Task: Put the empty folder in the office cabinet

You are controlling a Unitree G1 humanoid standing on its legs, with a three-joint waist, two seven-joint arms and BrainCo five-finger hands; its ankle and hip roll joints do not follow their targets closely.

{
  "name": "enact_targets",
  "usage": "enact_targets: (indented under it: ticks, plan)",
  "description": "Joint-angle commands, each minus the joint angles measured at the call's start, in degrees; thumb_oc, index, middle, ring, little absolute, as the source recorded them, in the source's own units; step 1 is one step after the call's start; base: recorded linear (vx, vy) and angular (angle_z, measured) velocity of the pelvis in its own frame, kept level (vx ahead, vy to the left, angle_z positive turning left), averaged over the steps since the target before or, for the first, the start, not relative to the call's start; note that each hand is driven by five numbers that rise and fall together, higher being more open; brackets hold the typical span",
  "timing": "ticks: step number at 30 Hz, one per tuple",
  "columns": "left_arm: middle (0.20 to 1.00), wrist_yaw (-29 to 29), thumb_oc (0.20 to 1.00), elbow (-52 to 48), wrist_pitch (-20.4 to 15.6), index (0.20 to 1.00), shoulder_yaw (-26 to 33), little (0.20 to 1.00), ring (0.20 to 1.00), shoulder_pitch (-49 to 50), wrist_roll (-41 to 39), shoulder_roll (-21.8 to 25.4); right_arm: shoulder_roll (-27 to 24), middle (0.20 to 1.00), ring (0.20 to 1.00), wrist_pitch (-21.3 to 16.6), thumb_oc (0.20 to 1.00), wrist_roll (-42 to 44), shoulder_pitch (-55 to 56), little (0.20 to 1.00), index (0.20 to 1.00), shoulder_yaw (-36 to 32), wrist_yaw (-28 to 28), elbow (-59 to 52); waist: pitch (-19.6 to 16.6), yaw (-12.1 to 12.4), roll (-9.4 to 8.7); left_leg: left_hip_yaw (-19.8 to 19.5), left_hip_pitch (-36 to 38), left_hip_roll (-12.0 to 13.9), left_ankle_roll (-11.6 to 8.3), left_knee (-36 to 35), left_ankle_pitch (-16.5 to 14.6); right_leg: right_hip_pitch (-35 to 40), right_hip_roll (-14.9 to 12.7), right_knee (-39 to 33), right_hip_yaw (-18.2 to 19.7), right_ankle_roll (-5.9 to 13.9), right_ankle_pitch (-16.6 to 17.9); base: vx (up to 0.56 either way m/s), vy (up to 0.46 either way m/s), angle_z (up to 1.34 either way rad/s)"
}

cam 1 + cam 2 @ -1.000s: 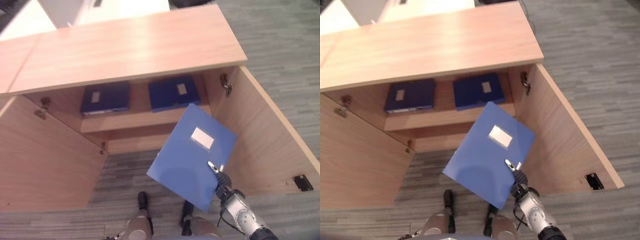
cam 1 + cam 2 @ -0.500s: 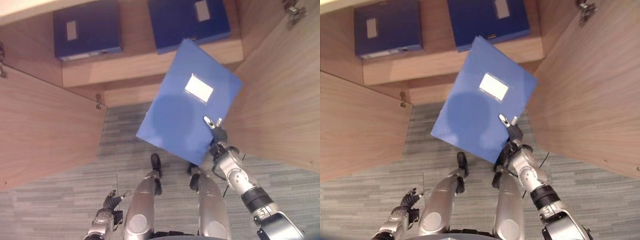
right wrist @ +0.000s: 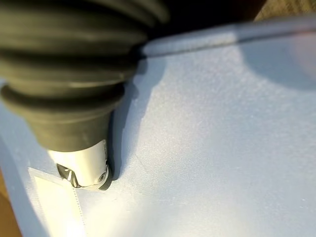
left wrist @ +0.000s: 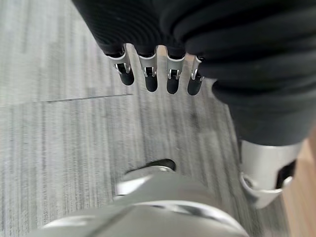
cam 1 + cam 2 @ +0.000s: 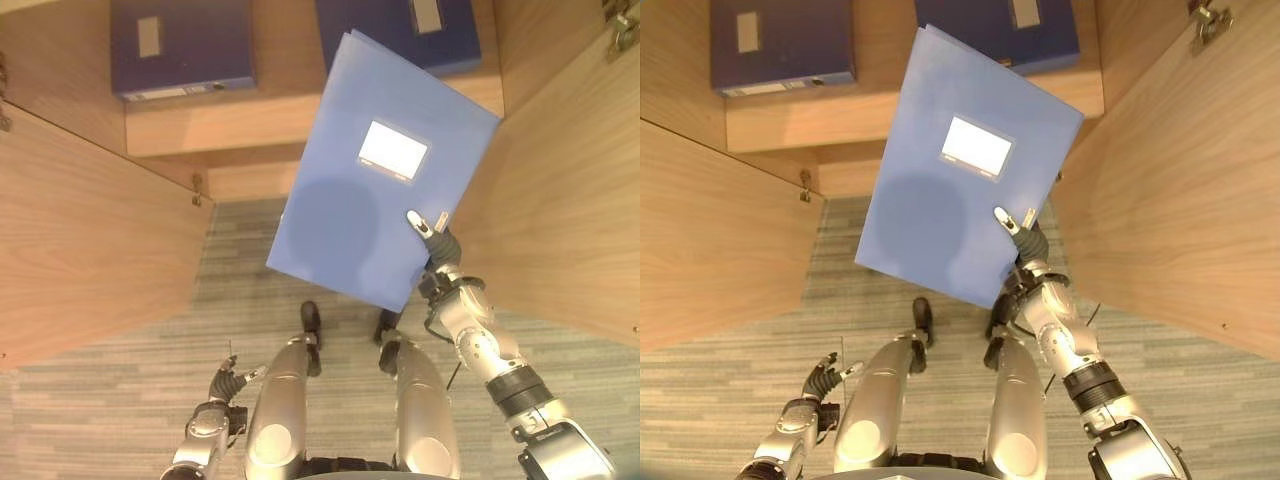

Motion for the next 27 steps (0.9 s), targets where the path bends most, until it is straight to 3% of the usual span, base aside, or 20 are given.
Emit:
enact_targets:
  ticks: [1, 4, 7, 12, 16, 19, 20, 21, 25, 26, 27]
  plan:
    - [1.0, -1.4, 1.0, -3.2, 0.3, 1.0, 0.0, 1.0, 1.0, 6.4, 2.8, 5.4, 2.0, 0.2, 0.2, -1.5, 0.2, -2.5, 0.5, 0.2, 0.2, -1.0, 3.5, -5.2, -4.5, 0.6, -0.06, -2.9, 1.5, 0.1, 0.8, -3.1, -1.1, 9.3, -6.3, -3.0, 5.6, 7.84, 6.0, 0.08, 0.09, 0.0]
    - [1.0, -3.0, 1.0, -6.3, 0.8, 1.0, 1.5, 1.0, 1.0, 7.2, 4.1, 6.1, 2.9, 0.2, 0.2, -0.4, 0.2, -3.1, 0.8, 0.2, 0.2, -1.8, 3.9, -4.4, -5.4, -0.1, 1.02, -2.3, 6.3, 0.1, 0.23, -7.4, -0.3, 9.5, -4.0, -7.7, 8.6, 7.26, 4.9, 0.12, 0.062, 0.02]
    - [1.0, -3.5, 1.0, -7.2, 1.0, 1.0, 2.3, 1.0, 1.0, 8.0, 4.1, 6.1, 2.9, 0.2, 0.2, -0.1, 0.2, -3.0, 1.3, 0.2, 0.2, -2.0, 4.2, -4.0, -6.0, -0.5, 1.39, -2.1, 8.7, 0.3, -0.27, -10.0, 0.4, 8.8, -2.5, -11.7, 9.0, 7.69, 5.7, 0.08, -0.045, 0.0]
    - [1.0, -4.9, 1.0, -7.9, 1.5, 1.0, 3.4, 1.0, 1.0, 9.9, 4.0, 4.8, 3.1, 0.2, 0.2, 1.4, 0.2, -2.4, 5.7, 0.2, 0.2, -2.9, 5.3, -3.4, -9.1, -1.0, 0.04, -2.2, 12.5, -0.8, -0.67, -14.1, 3.0, 12.2, -1.3, -18.9, 6.8, 8.01, 8.2, 0.08, -0.132, 0.03]
    - [1.0, -5.5, 1.0, -7.5, 1.4, 1.0, 2.2, 1.0, 1.0, 10.8, 2.3, 3.8, 2.5, 0.2, 0.2, 2.7, 0.2, -2.4, 7.5, 0.2, 0.2, -2.4, 5.9, -2.4, -11.5, -1.3, 0.37, -3.3, 15.3, 0.6, -1.81, -17.4, 4.5, 14.5, 0.3, -18.5, 6.6, 7.37, 6.9, 0.14, -0.17, 0.06]
    - [1.0, -5.9, 1.0, -8.0, 1.4, 1.0, 2.0, 1.0, 1.0, 11.7, 1.3, 4.1, 1.4, 0.2, 0.2, 2.6, 0.2, -2.5, 8.7, 0.2, 0.2, -2.6, 6.7, -2.4, -11.5, -1.7, 0.41, -4.0, 15.4, 3.3, -3.58, -14.0, 3.2, 15.8, 2.1, -16.3, 6.6, 5.63, 3.1, 0.15, -0.276, 0.16]
    - [1.0, -5.9, 1.0, -7.8, 1.3, 1.0, 2.0, 1.0, 1.0, 11.3, 0.7, 4.3, 0.9, 0.2, 0.2, 2.3, 0.2, -2.5, 9.0, 0.2, 0.2, -2.8, 6.9, -2.3, -10.9, -1.6, 0.13, -4.3, 13.8, 4.6, -4.42, -9.0, 2.7, 16.5, 2.5, -15.5, 6.2, 4.57, 1.8, 0.11, -0.395, 0.29]
    - [1.0, -5.8, 1.0, -7.1, 1.4, 1.0, 1.7, 1.0, 1.0, 10.8, 0.0, 4.1, 0.2, 0.2, 0.2, 2.1, 0.2, -2.8, 9.0, 0.2, 0.2, -2.9, 6.2, -1.1, -9.6, -1.0, -0.04, -6.8, 9.4, 6.0, -5.58, 2.9, 3.0, 18.1, 3.7, -14.0, 5.9, 2.86, -0.8, 0.06, -0.294, 0.37]
    - [1.0, -5.4, 1.0, -6.1, 1.5, 1.0, 1.5, 1.0, 1.0, 10.4, -0.6, 3.4, 0.2, 0.2, 0.2, 1.8, 0.2, -2.8, 9.2, 0.2, 0.2, -3.4, 5.7, -0.4, -9.5, -0.8, -0.4, -8.9, 7.1, 5.8, -5.56, 5.2, 2.8, 19.5, 3.9, -14.1, 4.8, 2.33, -2.4, 0.06, -0.094, 0.39]
    - [1.0, -5.4, 1.0, -3.6, 2.1, 1.0, 2.0, 1.0, 1.0, 10.6, 0.0, 2.5, 0.3, 0.2, 0.2, 2.1, 0.2, -3.1, 10.6, 0.2, 0.2, -4.2, 5.7, 0.3, -10.8, -0.6, -0.99, -8.1, 7.6, 6.5, -5.42, -1.4, 3.8, 21.3, 3.3, -14.8, 4.2, 3.05, -2.8, 0.12, 0.029, 0.02]
    - [1.0, -5.4, 1.0, -3.6, 2.1, 1.0, 1.9, 1.0, 1.0, 10.6, 0.0, 2.5, 0.3, 0.2, 0.2, 2.1, 0.2, -3.1, 10.7, 0.2, 0.2, -4.2, 5.7, 0.2, -10.8, -0.6, -1.05, -8.1, 7.9, 6.4, -5.41, -1.7, 4.0, 21.4, 3.2, -14.8, 4.2, 3.07, -2.8, 0.23, 0.106, 0.18]
